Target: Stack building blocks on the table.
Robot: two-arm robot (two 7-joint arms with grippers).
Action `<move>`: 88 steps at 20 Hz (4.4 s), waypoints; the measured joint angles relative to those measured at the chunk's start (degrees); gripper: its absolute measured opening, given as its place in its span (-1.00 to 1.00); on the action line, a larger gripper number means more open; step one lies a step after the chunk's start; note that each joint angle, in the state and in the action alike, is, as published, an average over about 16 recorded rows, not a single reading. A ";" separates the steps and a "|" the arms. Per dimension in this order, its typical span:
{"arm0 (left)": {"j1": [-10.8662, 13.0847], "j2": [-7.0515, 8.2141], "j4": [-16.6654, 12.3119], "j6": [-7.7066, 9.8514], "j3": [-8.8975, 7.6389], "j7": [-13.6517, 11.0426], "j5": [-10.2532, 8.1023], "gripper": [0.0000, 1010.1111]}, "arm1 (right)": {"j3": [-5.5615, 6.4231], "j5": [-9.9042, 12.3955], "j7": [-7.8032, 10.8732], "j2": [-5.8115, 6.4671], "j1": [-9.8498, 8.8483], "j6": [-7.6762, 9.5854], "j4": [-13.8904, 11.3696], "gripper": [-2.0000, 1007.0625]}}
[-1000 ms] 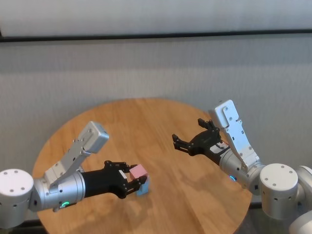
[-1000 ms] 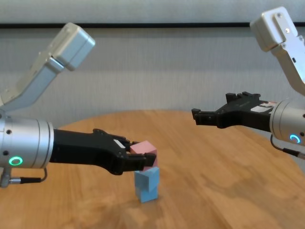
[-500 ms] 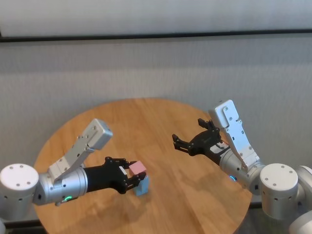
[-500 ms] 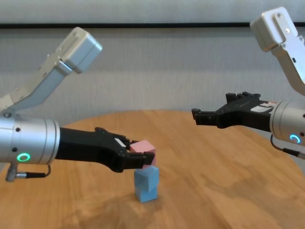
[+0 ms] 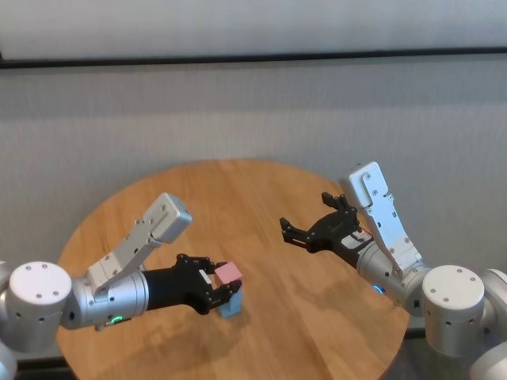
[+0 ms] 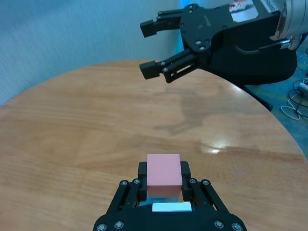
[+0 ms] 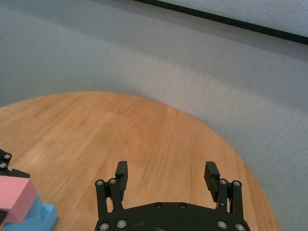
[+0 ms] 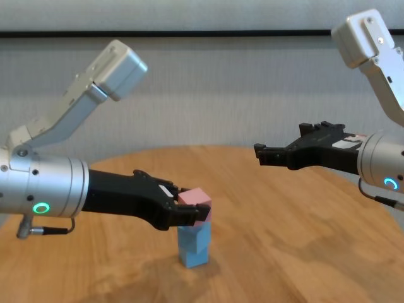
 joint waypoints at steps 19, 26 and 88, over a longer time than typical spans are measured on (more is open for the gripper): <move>-1.24 0.01 1.83 -0.44 1.64 0.87 -0.14 -0.22 | 0.00 0.00 0.00 0.00 0.00 0.00 0.00 0.99; -1.36 -0.16 2.06 -0.63 1.76 0.96 -0.42 -0.22 | 0.00 0.00 0.00 0.00 0.00 0.00 0.00 0.99; 3.50 -3.63 1.75 -15.10 -8.46 8.78 -9.98 0.98 | 0.00 0.00 0.00 0.00 0.00 0.00 0.00 0.99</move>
